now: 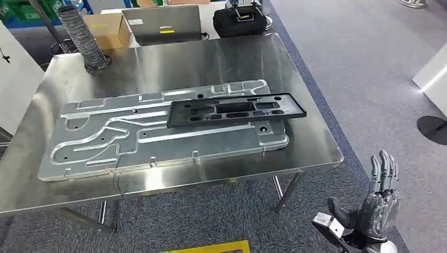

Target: Take the parts from the cabinet and place them on the table.

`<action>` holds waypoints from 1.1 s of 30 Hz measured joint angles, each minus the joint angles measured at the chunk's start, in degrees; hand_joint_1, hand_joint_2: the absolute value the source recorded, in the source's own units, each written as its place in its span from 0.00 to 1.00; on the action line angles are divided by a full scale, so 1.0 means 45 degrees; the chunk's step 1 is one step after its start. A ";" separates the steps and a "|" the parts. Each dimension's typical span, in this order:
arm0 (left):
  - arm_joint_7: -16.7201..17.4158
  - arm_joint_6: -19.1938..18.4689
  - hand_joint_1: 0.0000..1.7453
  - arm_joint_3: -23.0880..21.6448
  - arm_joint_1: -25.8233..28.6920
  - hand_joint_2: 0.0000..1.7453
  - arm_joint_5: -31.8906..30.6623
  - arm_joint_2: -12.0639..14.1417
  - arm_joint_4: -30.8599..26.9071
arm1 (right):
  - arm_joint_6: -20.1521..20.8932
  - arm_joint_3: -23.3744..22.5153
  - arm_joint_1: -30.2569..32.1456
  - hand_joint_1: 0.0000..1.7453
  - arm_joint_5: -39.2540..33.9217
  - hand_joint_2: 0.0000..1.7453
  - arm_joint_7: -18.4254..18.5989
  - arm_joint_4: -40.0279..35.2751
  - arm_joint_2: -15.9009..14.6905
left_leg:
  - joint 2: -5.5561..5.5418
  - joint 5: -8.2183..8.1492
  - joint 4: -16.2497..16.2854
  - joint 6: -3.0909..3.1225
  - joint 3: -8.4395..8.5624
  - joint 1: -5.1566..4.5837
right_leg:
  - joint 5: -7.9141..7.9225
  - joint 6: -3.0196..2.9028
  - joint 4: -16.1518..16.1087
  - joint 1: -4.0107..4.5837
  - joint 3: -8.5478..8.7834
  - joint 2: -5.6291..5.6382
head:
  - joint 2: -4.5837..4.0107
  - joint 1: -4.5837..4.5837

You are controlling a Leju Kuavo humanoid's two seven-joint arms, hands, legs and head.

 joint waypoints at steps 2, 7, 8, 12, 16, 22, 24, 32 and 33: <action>0.0044 -0.0009 0.00 0.0000 -0.0033 0.00 -0.0009 0.0000 0.0000 | 0.0000 -0.0213 0.0040 0.00 -0.0009 0.00 0.0000 0.0324 0.0131 | 0.0000 0.0536 -0.1414 0.0034 0.1171 0.0006 | 0.0228 0.0057 0.0033 -0.0002 -0.0300 0.0008 | 0.0000 0.0000; 0.0087 -0.0024 0.00 -0.0010 -0.0177 0.00 -0.0005 -0.0005 0.0000 | 0.0000 -0.0674 0.0047 0.00 0.0161 0.00 0.0000 0.0969 0.0291 | -0.0037 0.1182 -0.4094 0.0425 0.2879 -0.0120 | 0.0773 0.0413 0.0068 0.0039 -0.0559 -0.0012 | 0.0000 0.0000; 0.0087 -0.0024 0.00 -0.0010 -0.0153 0.00 0.0039 -0.0005 0.0000 | 0.0000 -0.0781 0.0061 0.00 0.0136 0.00 0.0000 0.1222 0.0320 | -0.0033 0.1262 -0.4059 0.0512 0.2845 -0.0171 | 0.0909 0.0498 -0.0011 0.0004 -0.0541 -0.0004 | 0.0000 0.0000; 0.0078 -0.0015 0.00 -0.0024 -0.0139 0.00 0.0112 -0.0049 0.0000 | 0.0000 -0.1307 0.0109 0.00 -0.0073 0.00 0.0000 0.2206 0.0374 | 0.0125 0.2005 -0.4189 0.0843 0.2129 -0.0094 | -0.1073 0.0718 0.1455 -0.0069 -0.1137 0.0078 | 0.0005 0.0000; 0.0078 -0.0015 0.00 -0.0044 -0.0091 0.00 0.0107 -0.0058 0.0000 | 0.0185 -0.1725 -0.0100 0.00 -0.0778 0.00 0.0409 0.3690 0.0393 | 0.0167 0.2610 -0.4048 0.0819 0.1226 -0.0149 | -0.1843 0.0790 0.3917 -0.0050 -0.1069 0.0083 | 0.0000 0.0000; 0.0097 0.0068 0.00 -0.0087 -0.0021 0.00 0.0024 -0.0214 0.0000 | 0.0141 -0.4372 -0.1168 0.00 -0.0965 0.00 0.0691 0.9960 -0.0190 | 0.0161 0.3194 -0.3688 0.0512 0.0425 -0.0176 | -0.1672 0.0430 -0.0277 0.0092 0.1979 0.0071 | 0.0005 0.0000; 0.0160 0.0165 0.00 -0.0083 0.0024 0.00 -0.0015 -0.0214 0.0000 | 0.0131 -0.5354 -0.1720 0.00 0.0961 0.00 0.2321 1.2793 -0.0375 | 0.0219 0.3477 -0.3809 0.0316 0.0394 -0.0120 | -0.1363 0.0216 -0.0371 0.0159 0.1849 0.0115 | 0.0000 0.0000; 0.0049 -0.0010 0.00 -0.0214 0.0119 0.00 -0.0379 -0.0214 0.0000 | 0.3587 -0.5959 -0.2314 0.00 0.4581 0.00 1.0032 1.7268 -0.0384 | 0.0136 0.1128 -0.0102 -0.0071 0.0229 0.0012 | -0.0136 0.0024 -0.0274 0.0087 0.0311 -0.0076 | 0.0005 0.0000; 0.0049 -0.0039 0.00 -0.0257 0.0108 0.00 -0.0408 -0.0209 0.0000 | 0.4135 -0.5954 -0.2378 0.00 0.4802 0.00 1.0682 1.7523 -0.0384 | 0.0136 0.1598 -0.0768 -0.0042 0.0877 0.0012 | -0.0006 0.0058 -0.0208 0.0085 0.0079 -0.0083 | 0.0004 0.0000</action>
